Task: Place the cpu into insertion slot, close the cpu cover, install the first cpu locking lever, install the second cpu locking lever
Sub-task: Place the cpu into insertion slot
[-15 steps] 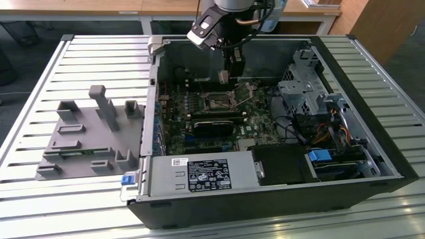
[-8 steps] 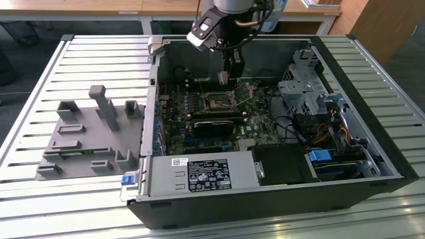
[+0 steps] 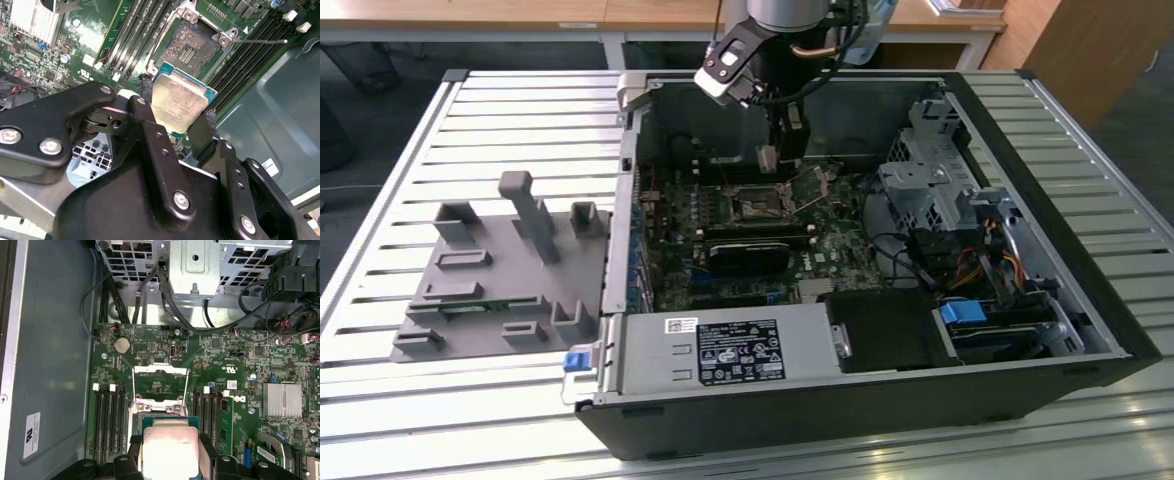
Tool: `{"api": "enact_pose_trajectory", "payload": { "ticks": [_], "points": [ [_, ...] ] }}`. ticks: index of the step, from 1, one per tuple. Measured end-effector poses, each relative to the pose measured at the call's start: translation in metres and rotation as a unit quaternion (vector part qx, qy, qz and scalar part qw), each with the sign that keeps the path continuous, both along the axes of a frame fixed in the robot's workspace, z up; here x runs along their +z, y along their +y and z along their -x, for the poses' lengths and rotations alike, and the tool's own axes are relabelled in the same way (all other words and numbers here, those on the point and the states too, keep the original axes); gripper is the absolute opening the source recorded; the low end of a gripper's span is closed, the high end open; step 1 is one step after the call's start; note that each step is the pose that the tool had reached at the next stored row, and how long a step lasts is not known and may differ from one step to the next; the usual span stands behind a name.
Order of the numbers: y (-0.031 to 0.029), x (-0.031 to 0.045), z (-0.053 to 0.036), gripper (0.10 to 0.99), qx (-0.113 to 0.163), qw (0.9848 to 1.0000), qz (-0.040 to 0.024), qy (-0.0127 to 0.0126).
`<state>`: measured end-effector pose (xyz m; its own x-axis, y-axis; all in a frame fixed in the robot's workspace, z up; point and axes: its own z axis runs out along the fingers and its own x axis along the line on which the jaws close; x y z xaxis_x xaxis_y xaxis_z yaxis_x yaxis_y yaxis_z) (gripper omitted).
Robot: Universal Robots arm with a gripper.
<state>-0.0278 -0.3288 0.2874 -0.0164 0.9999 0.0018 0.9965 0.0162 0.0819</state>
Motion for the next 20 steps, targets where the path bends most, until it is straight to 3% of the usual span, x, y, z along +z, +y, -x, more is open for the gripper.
{"api": "enact_pose_trajectory", "payload": {
  "ticks": [10,20],
  "points": [
    [0.0,-0.0045,0.001,0.533,-0.002,1.0,0.0,0.0],
    [0.0003,-0.004,0.0021,0.533,-0.002,1.0,0.0,0.0]
  ]
}}
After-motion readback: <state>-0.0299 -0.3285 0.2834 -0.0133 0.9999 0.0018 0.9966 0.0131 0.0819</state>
